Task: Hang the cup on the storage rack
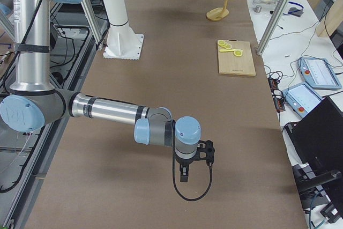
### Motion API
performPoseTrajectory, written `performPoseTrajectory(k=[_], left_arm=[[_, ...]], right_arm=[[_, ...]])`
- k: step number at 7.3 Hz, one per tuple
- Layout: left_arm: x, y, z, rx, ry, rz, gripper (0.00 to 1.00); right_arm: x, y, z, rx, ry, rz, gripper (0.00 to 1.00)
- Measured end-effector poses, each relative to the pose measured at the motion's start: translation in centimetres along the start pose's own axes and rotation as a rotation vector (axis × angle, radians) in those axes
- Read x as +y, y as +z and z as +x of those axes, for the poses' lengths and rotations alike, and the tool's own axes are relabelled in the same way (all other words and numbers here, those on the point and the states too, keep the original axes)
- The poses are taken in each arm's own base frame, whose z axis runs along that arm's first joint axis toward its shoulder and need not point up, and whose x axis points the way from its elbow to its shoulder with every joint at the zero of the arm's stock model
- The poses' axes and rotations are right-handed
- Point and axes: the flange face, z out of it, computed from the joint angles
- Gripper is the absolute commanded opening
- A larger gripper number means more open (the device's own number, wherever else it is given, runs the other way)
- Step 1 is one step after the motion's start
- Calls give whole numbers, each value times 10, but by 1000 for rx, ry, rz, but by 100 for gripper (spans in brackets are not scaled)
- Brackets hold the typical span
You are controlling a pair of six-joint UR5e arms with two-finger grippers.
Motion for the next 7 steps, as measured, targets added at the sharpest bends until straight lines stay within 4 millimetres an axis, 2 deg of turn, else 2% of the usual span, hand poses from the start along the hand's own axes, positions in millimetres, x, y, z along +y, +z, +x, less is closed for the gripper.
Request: performPoseTrajectory(k=[2, 5, 7], left_arm=[[9, 2, -10, 145, -85, -132, 100], [36, -1, -4, 475, -253, -158, 100], [57, -1, 5, 546, -422, -176, 100]], right_arm=[[0, 0, 0, 0, 0, 0, 100], [0, 0, 0, 0, 1, -1, 100], [1, 1, 1, 1, 1, -3, 100]])
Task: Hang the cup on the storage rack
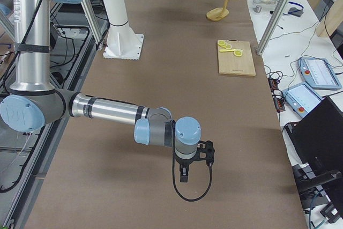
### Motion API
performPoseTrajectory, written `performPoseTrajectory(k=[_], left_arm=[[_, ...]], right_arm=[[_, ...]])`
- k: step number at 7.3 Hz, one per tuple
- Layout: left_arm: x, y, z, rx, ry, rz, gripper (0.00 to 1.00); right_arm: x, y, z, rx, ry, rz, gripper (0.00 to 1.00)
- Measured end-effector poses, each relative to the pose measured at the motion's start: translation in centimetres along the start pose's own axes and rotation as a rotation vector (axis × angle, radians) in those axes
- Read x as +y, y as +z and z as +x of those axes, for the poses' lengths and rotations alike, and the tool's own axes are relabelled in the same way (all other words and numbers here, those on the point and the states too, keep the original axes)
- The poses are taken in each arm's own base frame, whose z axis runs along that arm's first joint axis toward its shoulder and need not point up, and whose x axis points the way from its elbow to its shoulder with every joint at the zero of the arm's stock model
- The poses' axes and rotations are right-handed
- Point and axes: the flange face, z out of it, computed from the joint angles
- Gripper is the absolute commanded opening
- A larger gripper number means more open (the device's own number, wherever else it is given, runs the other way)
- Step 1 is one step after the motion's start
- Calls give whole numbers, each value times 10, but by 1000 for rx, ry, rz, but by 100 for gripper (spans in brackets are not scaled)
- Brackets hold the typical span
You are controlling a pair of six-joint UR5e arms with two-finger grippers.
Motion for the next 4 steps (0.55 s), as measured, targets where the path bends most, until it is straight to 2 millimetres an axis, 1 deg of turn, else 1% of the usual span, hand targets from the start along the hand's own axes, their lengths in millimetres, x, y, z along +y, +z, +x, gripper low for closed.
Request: performPoseTrajectory(k=[1, 2, 3, 4], left_arm=[[14, -3, 5, 7, -103, 11, 100], [32, -7, 12, 10, -169, 24, 100], [50, -5, 14, 10, -202, 24, 100], [60, -1, 12, 9, -222, 16, 100]], right_arm=[[1, 0, 1, 3, 0, -1, 100], [2, 2, 2, 5, 1, -4, 100], [5, 3, 3, 7, 2, -7, 100], [6, 4, 4, 8, 3, -8, 100]])
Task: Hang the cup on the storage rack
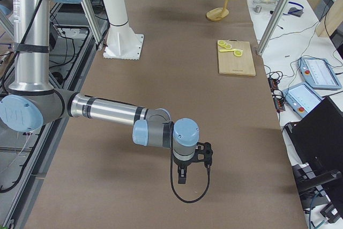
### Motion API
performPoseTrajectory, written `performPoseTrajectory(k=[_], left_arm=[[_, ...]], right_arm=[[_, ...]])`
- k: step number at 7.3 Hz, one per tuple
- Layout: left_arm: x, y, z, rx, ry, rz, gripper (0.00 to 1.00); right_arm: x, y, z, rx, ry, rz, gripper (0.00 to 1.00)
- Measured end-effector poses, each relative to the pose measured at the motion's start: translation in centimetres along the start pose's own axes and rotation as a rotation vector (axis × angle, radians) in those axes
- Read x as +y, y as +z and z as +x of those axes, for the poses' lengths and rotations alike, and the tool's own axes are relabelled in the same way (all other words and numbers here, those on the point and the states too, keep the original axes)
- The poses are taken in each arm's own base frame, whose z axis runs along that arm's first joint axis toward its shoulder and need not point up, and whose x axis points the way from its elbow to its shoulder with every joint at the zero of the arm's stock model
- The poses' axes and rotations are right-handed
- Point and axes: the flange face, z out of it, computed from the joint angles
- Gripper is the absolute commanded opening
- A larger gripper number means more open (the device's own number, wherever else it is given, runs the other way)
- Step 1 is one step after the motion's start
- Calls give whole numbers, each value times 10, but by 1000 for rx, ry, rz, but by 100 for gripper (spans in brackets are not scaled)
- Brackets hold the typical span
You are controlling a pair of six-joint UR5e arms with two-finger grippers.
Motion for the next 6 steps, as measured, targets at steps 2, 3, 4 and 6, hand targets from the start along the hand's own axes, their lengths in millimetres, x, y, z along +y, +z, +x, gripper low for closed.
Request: performPoseTrajectory(k=[2, 3, 4, 6], left_arm=[[7, 2, -4, 2, -16, -4, 100], [7, 0, -2, 7, -15, -2, 100], [7, -2, 1, 20, -10, 3, 100], [6, -5, 7, 41, 2, 8, 100]], right_arm=[[1, 0, 0, 1, 1, -1, 100], [0, 0, 0, 1, 1, 0, 100], [0, 0, 0, 0, 1, 0, 100], [0, 0, 0, -1, 2, 0, 100]])
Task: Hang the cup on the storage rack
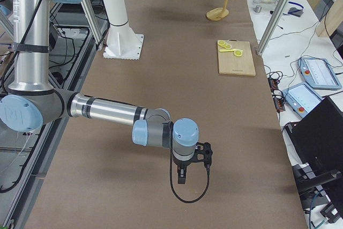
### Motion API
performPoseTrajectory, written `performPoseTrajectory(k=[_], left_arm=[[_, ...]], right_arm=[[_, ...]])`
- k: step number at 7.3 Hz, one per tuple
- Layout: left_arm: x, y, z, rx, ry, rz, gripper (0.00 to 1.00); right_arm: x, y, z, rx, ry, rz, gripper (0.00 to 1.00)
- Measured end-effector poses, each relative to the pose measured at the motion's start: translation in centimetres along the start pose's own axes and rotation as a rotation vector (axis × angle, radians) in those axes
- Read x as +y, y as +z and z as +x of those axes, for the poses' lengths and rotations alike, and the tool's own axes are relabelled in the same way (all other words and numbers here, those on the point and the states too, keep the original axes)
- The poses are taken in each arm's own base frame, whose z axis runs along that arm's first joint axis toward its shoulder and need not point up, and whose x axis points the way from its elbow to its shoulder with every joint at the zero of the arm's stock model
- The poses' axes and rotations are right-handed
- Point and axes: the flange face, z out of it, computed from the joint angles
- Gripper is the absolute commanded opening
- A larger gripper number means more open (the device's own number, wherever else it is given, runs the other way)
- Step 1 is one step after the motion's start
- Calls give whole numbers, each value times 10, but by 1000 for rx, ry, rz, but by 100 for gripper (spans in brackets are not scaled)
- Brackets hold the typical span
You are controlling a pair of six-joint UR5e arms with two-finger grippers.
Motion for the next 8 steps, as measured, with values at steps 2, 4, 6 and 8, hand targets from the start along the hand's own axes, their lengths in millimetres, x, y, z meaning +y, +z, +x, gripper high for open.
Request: performPoseTrajectory(k=[2, 4, 6, 8], left_arm=[[0, -1, 3, 9, 8, 3, 100], [0, -2, 3, 9, 10, 4, 100], [0, -3, 4, 9, 11, 7, 100], [0, -5, 6, 9, 14, 11, 100]], right_arm=[[1, 1, 0, -2, 3, -2, 100], [5, 4, 2, -7, 9, -8, 100], [11, 7, 5, -7, 14, -16, 100], [15, 9, 6, -5, 12, -15, 100]])
